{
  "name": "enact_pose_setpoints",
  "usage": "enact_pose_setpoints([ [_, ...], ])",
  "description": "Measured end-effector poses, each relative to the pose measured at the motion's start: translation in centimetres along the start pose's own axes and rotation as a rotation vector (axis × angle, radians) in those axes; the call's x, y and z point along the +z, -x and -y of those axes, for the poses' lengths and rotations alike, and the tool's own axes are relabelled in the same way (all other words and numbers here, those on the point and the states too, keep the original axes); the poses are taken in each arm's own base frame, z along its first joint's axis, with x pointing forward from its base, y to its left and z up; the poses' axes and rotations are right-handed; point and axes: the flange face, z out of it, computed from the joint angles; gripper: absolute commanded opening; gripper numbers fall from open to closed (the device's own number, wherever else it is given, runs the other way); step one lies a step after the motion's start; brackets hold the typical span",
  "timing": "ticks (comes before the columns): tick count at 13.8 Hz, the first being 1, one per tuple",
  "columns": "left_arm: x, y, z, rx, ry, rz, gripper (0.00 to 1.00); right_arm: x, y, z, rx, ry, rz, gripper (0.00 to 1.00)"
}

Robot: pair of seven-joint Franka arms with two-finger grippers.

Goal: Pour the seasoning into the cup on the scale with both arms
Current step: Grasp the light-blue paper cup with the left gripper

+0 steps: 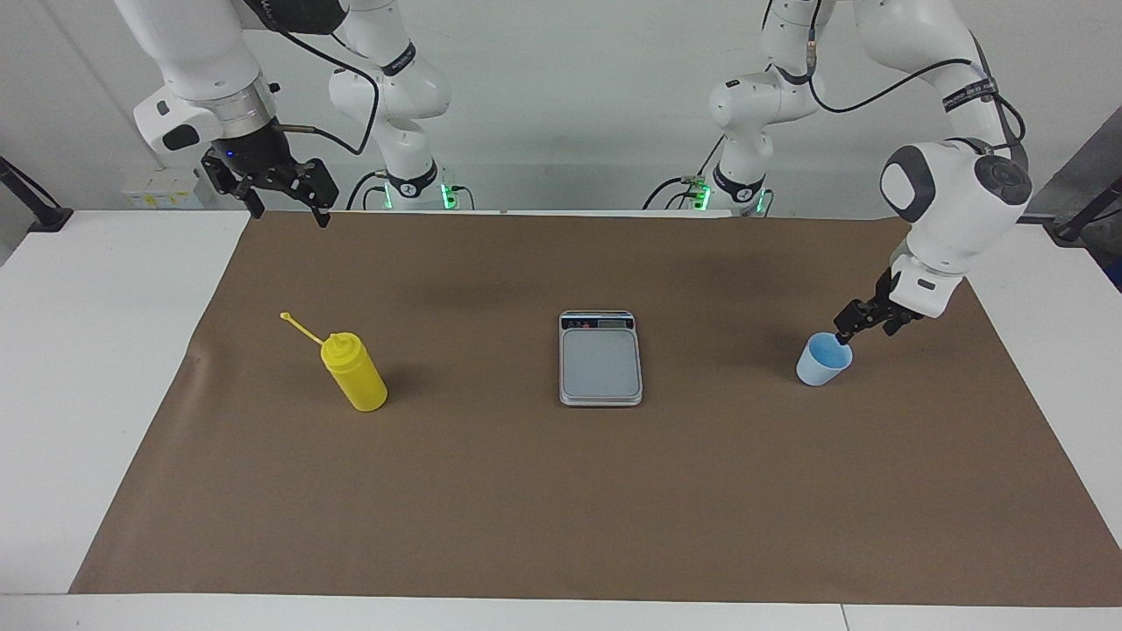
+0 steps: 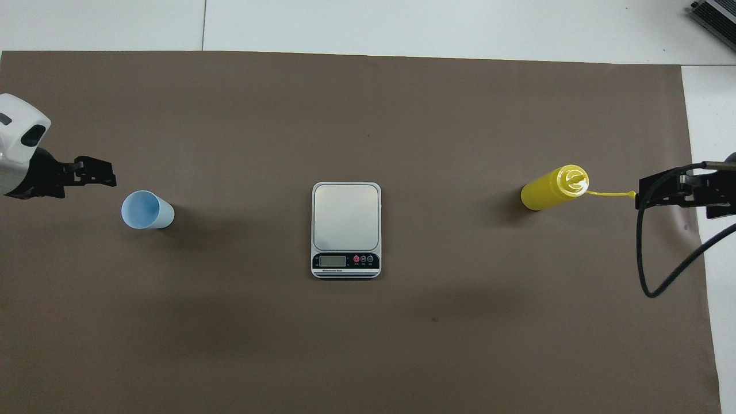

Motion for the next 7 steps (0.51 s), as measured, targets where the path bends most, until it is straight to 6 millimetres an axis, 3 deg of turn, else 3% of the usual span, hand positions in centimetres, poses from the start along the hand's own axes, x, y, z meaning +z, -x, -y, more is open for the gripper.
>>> enact_pose_setpoints([
  [7, 2.8, 1.8, 0.5, -0.006, -0.002, -0.025, 1.00, 0.0, 0.0, 0.0, 0.000, 0.000, 0.000, 1.00],
])
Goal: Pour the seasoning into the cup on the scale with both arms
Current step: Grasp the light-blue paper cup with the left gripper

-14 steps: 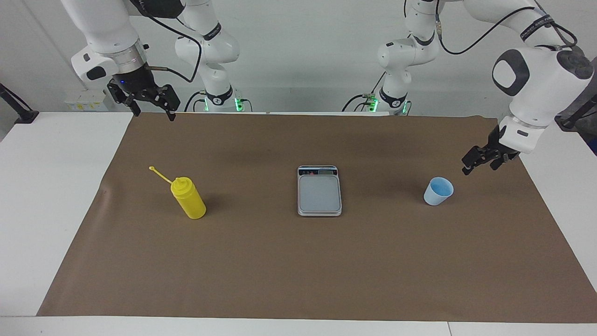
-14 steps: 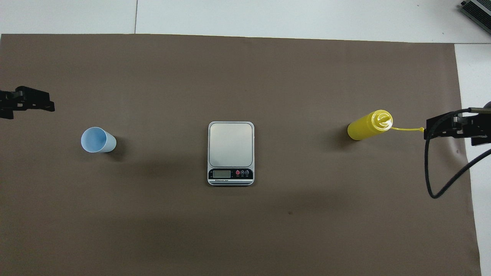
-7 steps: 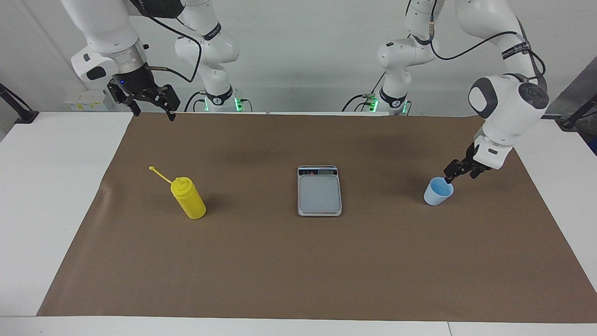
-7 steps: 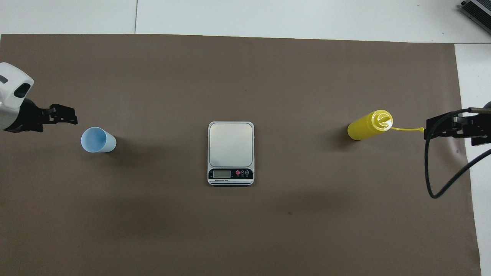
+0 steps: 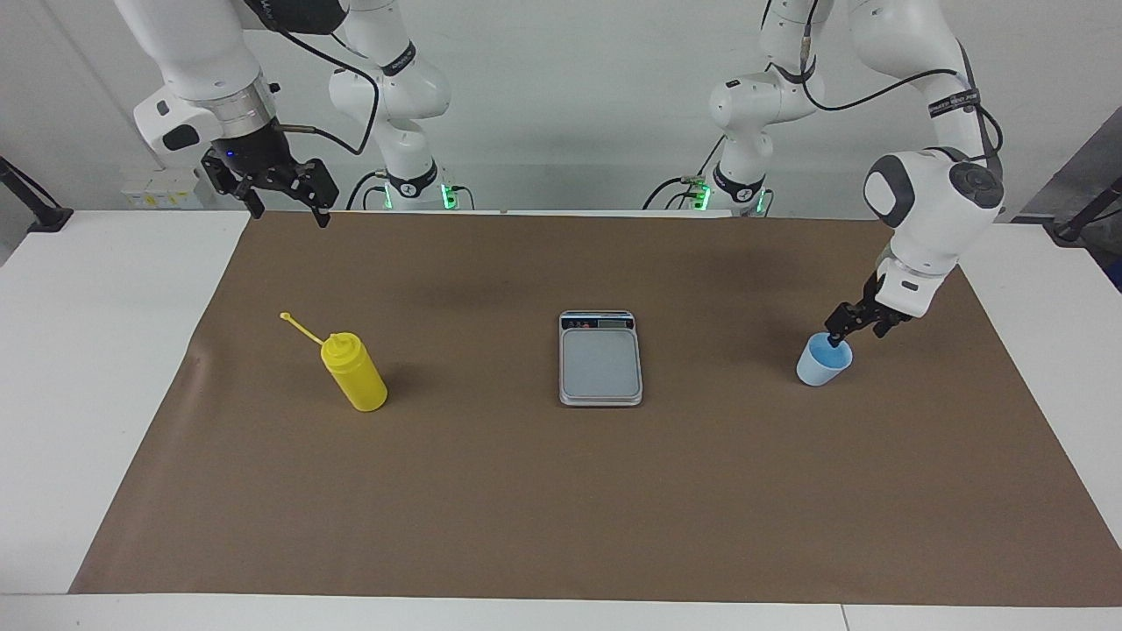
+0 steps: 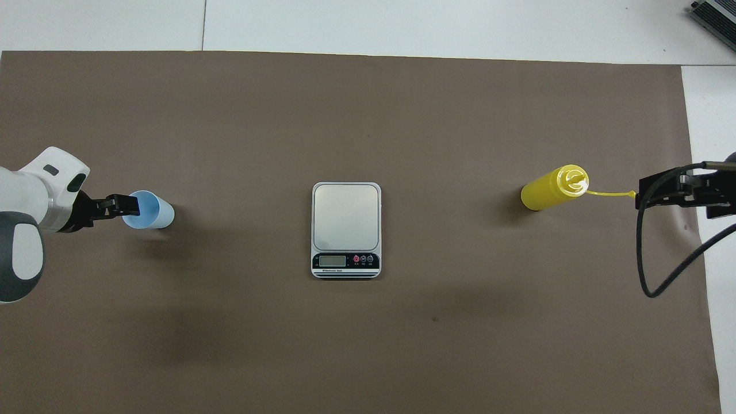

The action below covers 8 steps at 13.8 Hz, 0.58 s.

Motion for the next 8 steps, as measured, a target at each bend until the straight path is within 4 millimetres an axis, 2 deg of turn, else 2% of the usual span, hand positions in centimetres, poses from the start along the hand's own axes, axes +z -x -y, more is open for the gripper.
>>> enact_pose_setpoints([
  [3, 0.8, 0.1, 0.1, -0.002, 0.002, -0.015, 1.00, 0.0, 0.0, 0.0, 0.000, 0.000, 0.000, 1.00],
  [8, 3.5, 0.1, -0.2, 0.002, 0.005, 0.012, 1.00, 0.0, 0.0, 0.0, 0.000, 0.000, 0.000, 1.00],
])
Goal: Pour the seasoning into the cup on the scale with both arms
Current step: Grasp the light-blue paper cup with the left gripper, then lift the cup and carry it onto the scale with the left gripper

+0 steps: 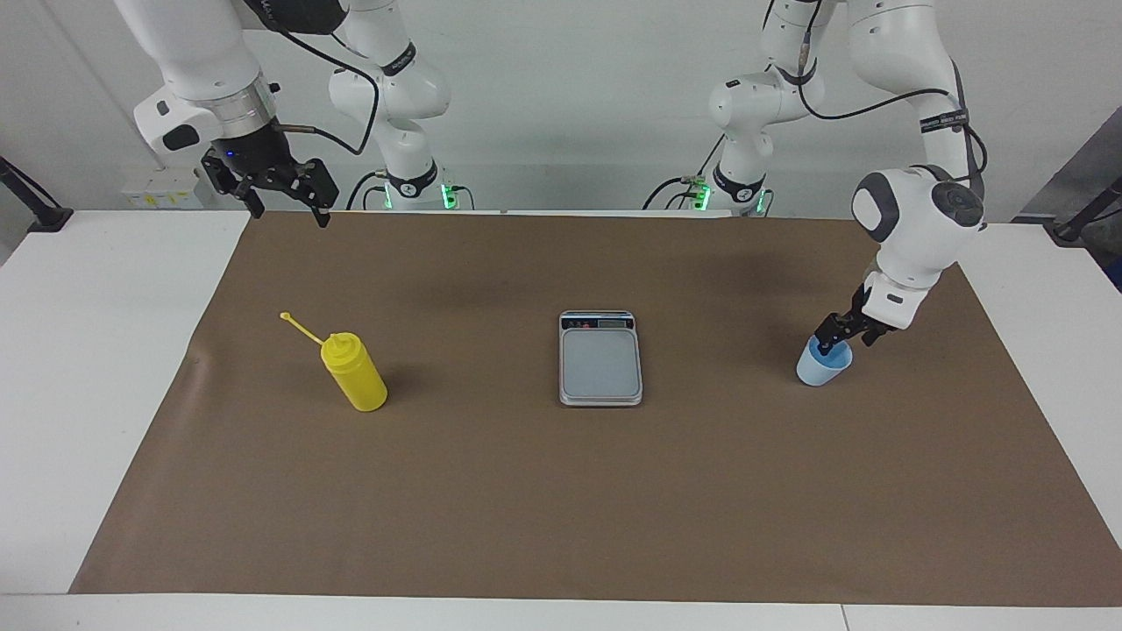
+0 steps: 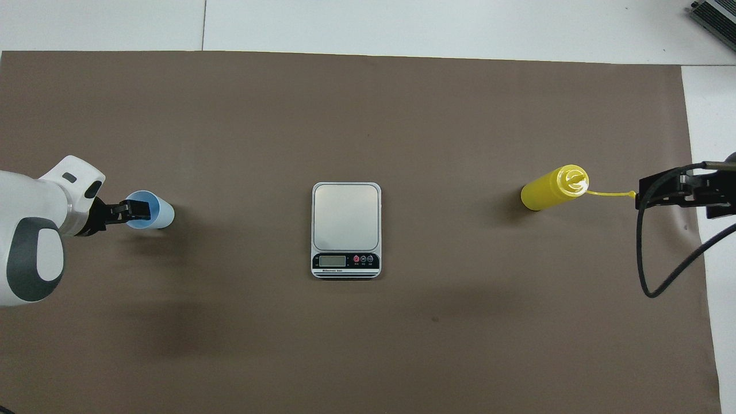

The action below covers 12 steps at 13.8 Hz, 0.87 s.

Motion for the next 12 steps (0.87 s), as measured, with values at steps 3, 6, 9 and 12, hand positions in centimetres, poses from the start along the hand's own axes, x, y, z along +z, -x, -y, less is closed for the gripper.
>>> enact_pose_setpoints([
  [3, 0.5, -0.1, -0.2, 0.004, 0.002, -0.001, 0.52, 0.0, 0.0, 0.0, 0.000, 0.000, 0.000, 1.00],
  [6, 0.5, -0.1, -0.3, 0.006, 0.002, 0.000, 0.00, 0.0, 0.0, 0.0, 0.000, 0.000, 0.000, 1.00],
  [9, 0.5, -0.1, -0.4, 0.008, 0.002, 0.000, 0.00, 0.0, 0.0, 0.0, 0.000, 0.000, 0.000, 1.00],
  [12, -0.5, -0.7, -0.5, 0.011, 0.002, 0.018, 0.00, 0.0, 0.0, 0.0, 0.000, 0.000, 0.000, 1.00],
])
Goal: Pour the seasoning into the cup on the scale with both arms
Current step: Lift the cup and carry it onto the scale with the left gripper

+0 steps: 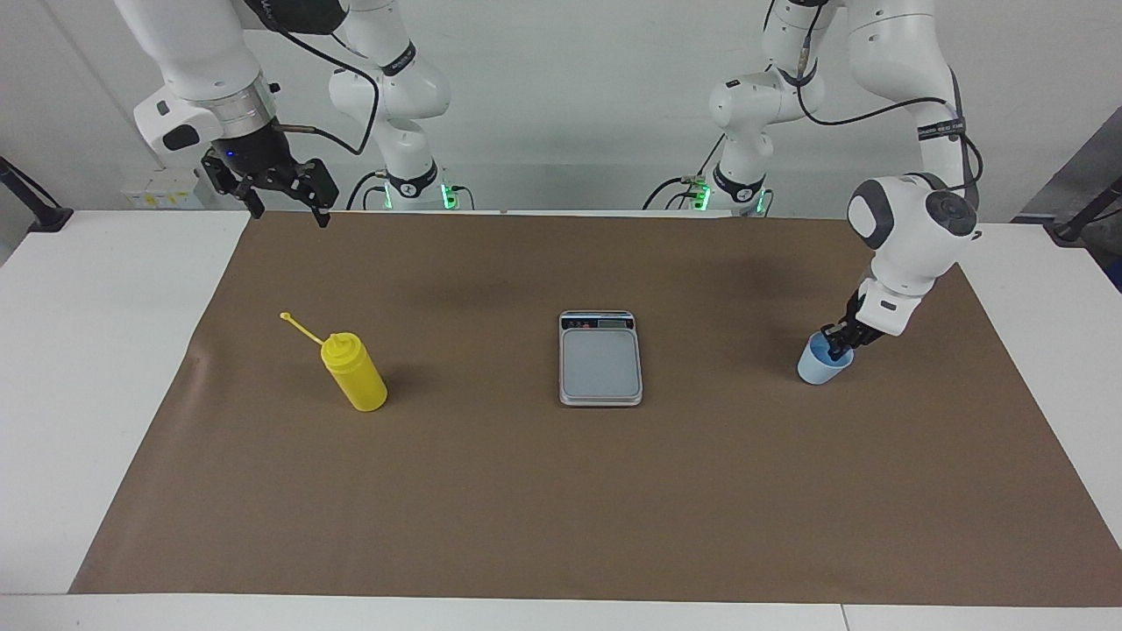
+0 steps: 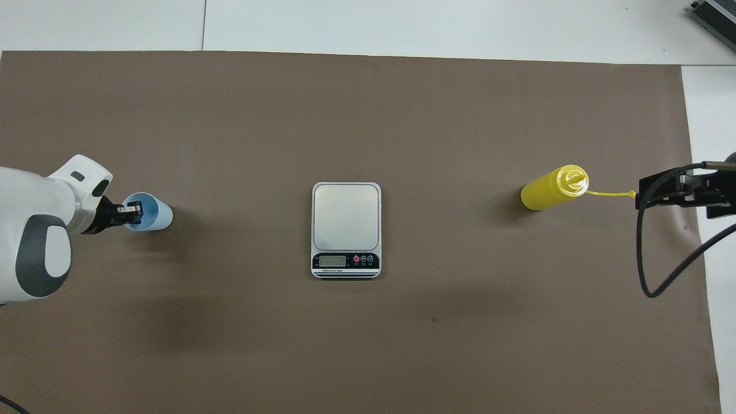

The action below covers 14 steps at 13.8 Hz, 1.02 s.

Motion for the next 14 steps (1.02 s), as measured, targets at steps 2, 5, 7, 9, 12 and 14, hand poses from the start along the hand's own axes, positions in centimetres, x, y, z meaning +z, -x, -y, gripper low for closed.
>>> enact_pose_setpoints([
  [2, -2.6, -1.7, -0.3, 0.003, 0.002, 0.027, 0.00, 0.0, 0.0, 0.0, 0.000, 0.000, 0.000, 1.00],
  [5, -6.7, -4.0, -1.1, 0.013, 0.007, 0.041, 0.00, 0.0, 0.0, 0.0, 0.000, 0.000, 0.000, 1.00],
  [7, -9.4, -4.7, -2.5, 0.037, 0.010, 0.045, 0.00, 0.0, 0.0, 0.0, 0.000, 0.000, 0.000, 1.00],
  [9, -11.7, -4.9, -4.8, 0.076, 0.011, 0.046, 0.00, 0.0, 0.0, 0.0, 0.000, 0.000, 0.000, 1.00],
  [12, -13.5, -4.4, -8.9, 0.119, 0.013, 0.046, 0.00, 0.0, 0.0, 0.0, 0.000, 0.000, 0.000, 1.00],
  [14, -14.4, -3.6, -12.2, 0.125, 0.014, 0.042, 0.00, 0.0, 0.0, 0.0, 0.000, 0.000, 0.000, 1.00],
])
